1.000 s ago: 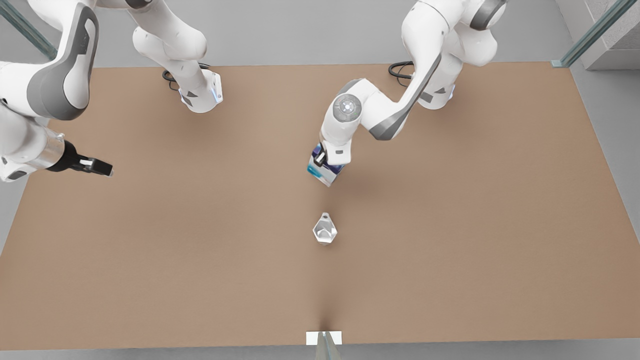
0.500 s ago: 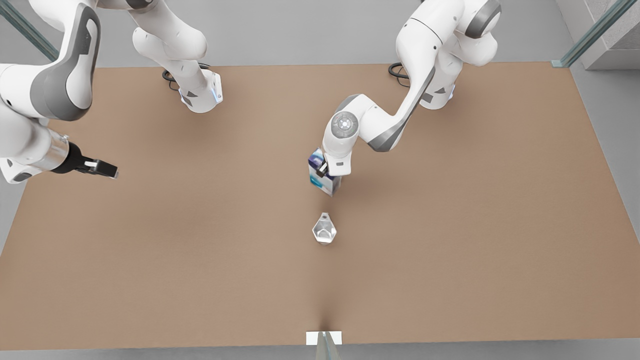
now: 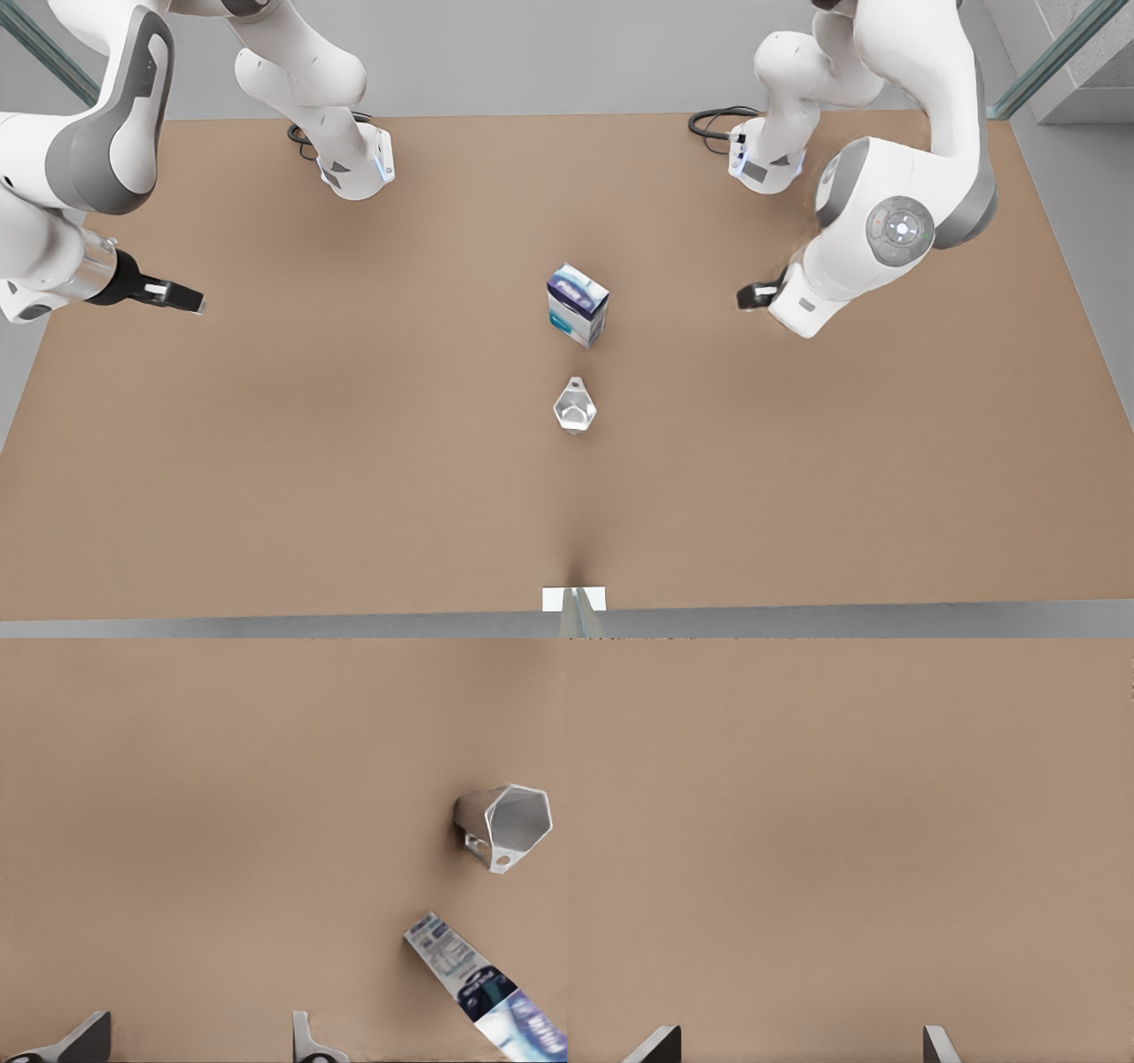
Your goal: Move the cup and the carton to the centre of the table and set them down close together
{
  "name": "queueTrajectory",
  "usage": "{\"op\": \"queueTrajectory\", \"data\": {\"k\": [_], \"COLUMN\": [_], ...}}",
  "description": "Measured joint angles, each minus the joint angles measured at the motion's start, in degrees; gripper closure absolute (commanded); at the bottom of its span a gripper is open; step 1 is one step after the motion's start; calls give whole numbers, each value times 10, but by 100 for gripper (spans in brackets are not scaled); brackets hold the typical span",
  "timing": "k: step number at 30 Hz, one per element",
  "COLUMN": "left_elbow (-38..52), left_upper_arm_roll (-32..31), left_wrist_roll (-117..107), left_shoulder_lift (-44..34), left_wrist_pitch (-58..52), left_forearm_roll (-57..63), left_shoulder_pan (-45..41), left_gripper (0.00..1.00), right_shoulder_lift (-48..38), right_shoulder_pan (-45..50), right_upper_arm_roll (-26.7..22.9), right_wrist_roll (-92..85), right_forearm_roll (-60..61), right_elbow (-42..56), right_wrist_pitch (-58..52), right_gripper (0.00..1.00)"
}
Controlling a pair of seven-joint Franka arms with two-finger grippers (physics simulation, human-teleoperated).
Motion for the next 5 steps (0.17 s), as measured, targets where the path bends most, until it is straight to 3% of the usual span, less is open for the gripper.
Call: {"op": "queueTrajectory", "data": {"k": [5], "left_elbow": [-3], "left_upper_arm_roll": [16], "left_wrist_roll": [148], "left_shoulder_lift": [8], "left_wrist_pitch": [29], "left_forearm_roll": [47], "left_shoulder_pan": [46], "left_gripper": [0], "right_shoulder_lift": [1], "right_shoulder_pan": [-1], "right_upper_arm_roll": [-2], "right_wrist_roll": [0], "right_forearm_roll": [0], "right_elbow": [0], "right_wrist_pitch": [-4], "right_gripper": [0]}}
